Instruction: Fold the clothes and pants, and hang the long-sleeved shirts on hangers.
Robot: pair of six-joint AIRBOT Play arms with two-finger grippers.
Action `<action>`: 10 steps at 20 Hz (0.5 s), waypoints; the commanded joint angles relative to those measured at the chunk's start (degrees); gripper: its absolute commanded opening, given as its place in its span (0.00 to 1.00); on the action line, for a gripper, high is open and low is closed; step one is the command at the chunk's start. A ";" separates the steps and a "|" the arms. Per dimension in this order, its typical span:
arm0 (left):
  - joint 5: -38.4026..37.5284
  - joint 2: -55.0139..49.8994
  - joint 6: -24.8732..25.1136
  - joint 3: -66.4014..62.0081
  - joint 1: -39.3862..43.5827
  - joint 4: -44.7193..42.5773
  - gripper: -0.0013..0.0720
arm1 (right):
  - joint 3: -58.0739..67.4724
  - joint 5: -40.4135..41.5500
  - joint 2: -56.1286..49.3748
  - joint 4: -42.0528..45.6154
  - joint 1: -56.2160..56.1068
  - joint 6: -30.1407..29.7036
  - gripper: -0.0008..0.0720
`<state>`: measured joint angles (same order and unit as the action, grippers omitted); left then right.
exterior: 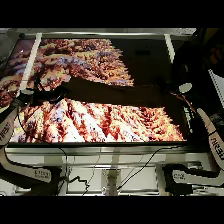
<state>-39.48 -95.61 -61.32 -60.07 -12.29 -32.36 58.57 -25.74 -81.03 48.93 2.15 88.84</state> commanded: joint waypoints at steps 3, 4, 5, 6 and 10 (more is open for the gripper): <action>13.66 -0.70 1.77 -0.26 5.01 1.62 0.75 | 0.07 -2.91 0.04 0.37 -1.40 0.02 0.87; 14.43 -0.70 1.79 -0.85 5.53 1.55 0.44 | 0.09 -2.89 0.04 0.39 -1.97 0.02 0.73; 14.49 -0.70 1.81 -1.62 5.88 1.46 0.25 | 0.11 -2.71 0.02 0.42 -2.75 0.00 0.51; 14.38 -0.68 1.81 -2.69 6.12 1.07 0.08 | 0.26 -2.51 0.02 0.44 -3.61 0.00 0.30; 14.01 2.91 2.47 -5.22 7.72 -6.43 0.03 | 3.78 -1.73 0.02 0.70 -7.78 -1.97 0.03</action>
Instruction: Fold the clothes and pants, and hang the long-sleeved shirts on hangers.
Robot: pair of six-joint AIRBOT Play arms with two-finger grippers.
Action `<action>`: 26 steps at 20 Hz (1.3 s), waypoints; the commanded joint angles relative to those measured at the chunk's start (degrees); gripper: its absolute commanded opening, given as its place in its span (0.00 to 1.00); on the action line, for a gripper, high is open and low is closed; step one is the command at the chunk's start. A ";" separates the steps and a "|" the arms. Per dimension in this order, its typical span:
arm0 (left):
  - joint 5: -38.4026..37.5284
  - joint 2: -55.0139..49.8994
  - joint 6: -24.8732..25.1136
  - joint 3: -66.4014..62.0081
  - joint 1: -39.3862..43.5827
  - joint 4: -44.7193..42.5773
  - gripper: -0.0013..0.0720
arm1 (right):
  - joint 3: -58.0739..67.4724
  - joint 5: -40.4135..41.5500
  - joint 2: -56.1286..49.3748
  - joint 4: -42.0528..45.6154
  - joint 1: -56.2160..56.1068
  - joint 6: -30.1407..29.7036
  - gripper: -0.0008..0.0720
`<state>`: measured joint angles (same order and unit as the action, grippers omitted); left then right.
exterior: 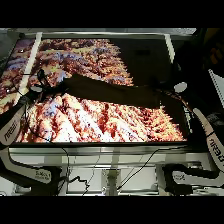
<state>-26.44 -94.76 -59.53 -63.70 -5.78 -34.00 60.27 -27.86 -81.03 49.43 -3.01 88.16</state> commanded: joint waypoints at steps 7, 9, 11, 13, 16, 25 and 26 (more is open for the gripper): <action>-10.99 20.15 1.51 -1.66 2.29 -14.47 0.03 | 11.76 -2.71 -2.10 3.76 -11.85 -1.14 0.02; -14.32 24.92 3.04 -1.64 2.29 -14.47 0.03 | 14.34 -8.61 -5.95 3.72 -14.86 0.55 0.02; -17.55 29.27 3.02 -1.64 2.38 -14.45 0.03 | 17.38 -12.20 -10.45 3.28 -18.95 1.11 0.02; -20.52 32.65 3.02 -1.64 2.51 -14.45 0.03 | 20.83 -13.14 -15.17 3.15 -23.96 1.31 0.02; -22.58 35.34 2.99 -1.64 2.54 -13.99 0.03 | 26.01 -12.50 -22.18 3.17 -31.78 4.22 0.02; -25.44 35.17 2.99 -1.57 2.95 -11.80 0.03 | 34.21 -15.30 -30.25 3.41 -40.13 7.10 0.02; -25.42 34.91 2.99 -1.53 3.34 -11.85 0.03 | 34.21 -17.92 -30.03 3.72 -38.95 6.88 0.02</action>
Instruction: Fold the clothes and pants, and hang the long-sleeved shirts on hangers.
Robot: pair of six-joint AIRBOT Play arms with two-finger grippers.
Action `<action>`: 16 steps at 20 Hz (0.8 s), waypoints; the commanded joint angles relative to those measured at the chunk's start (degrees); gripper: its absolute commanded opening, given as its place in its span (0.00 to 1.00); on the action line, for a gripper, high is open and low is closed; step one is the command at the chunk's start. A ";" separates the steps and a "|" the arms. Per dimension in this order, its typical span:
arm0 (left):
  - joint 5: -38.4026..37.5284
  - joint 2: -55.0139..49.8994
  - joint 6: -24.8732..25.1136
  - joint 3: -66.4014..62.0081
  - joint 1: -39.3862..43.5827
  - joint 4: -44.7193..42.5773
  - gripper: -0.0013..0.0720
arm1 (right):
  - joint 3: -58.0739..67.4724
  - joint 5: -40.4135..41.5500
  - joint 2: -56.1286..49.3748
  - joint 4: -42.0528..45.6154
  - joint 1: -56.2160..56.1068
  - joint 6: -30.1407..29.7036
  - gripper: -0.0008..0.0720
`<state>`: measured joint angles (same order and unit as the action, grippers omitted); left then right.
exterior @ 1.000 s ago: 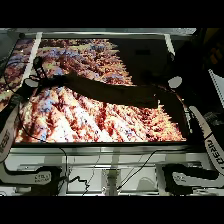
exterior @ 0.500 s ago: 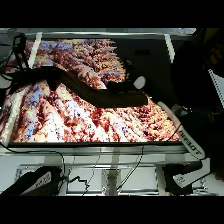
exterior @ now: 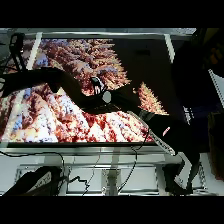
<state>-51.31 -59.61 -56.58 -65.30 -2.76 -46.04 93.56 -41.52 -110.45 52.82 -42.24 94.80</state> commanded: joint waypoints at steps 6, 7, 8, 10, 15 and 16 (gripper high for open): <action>9.90 -6.91 0.07 0.07 13.88 0.20 0.03 | 0.90 -17.35 7.30 6.64 14.27 0.28 0.02; 16.11 -8.96 0.09 0.04 18.01 0.20 0.03 | 0.90 -18.32 9.66 7.39 17.38 0.28 0.02; 22.47 -11.21 0.07 0.04 22.32 0.20 0.03 | 0.90 -19.41 11.91 7.91 20.31 0.28 0.02; 32.26 -15.98 0.07 0.04 30.23 0.20 0.03 | 0.90 -21.73 16.46 8.90 26.08 0.26 0.02; 51.91 -28.52 0.04 -2.60 46.07 0.17 0.03 | 0.90 -26.64 24.87 11.37 36.06 0.24 0.02; 53.92 -30.51 0.07 -3.91 47.74 0.17 0.03 | 0.90 -27.21 25.70 12.66 37.13 0.24 0.02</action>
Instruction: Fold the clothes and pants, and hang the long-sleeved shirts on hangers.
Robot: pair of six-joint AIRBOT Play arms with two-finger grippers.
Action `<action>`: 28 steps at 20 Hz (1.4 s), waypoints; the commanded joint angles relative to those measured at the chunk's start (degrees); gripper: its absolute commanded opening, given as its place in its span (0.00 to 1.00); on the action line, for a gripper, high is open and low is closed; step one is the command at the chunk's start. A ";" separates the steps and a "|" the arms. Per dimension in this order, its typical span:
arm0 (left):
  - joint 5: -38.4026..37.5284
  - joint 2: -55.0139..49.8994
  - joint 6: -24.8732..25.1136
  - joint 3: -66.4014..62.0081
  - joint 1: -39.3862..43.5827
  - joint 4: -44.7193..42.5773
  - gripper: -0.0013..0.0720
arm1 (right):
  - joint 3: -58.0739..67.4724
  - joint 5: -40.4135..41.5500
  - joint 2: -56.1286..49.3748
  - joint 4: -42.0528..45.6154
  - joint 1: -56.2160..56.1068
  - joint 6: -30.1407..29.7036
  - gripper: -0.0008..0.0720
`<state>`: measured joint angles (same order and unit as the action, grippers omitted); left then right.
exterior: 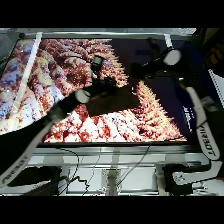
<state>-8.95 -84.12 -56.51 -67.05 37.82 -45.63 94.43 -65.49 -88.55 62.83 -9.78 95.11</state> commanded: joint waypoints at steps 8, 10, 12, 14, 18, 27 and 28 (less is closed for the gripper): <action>24.59 -7.19 0.02 -3.10 9.55 -3.43 0.96 | -0.66 -3.82 3.69 16.63 6.64 -5.46 0.67; 24.59 -4.33 0.02 -3.10 9.44 -3.45 0.96 | -0.83 -4.02 2.99 17.14 6.64 -6.54 0.67; 24.59 -1.60 0.07 -3.08 8.83 -3.45 0.96 | -0.83 -4.48 1.31 16.52 6.51 -8.09 0.68; 24.57 0.79 0.07 -3.08 7.61 -3.45 0.96 | -0.83 -8.44 -1.07 11.41 6.12 -13.09 0.67; 24.39 2.38 0.02 -3.08 4.28 -3.43 0.96 | -0.94 -17.62 -5.86 3.34 1.20 -22.82 0.29; 24.37 5.31 0.07 -3.08 -3.39 -3.45 0.96 | -1.84 -5.18 -11.45 3.43 -16.33 -25.42 0.02; 24.35 6.34 0.07 -3.08 -5.07 -3.43 0.96 | -1.84 -3.21 -12.15 3.61 -17.33 -25.40 0.02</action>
<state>15.40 -79.66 -56.47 -70.08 36.01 -49.04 92.77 -74.17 -98.98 66.52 -23.03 70.32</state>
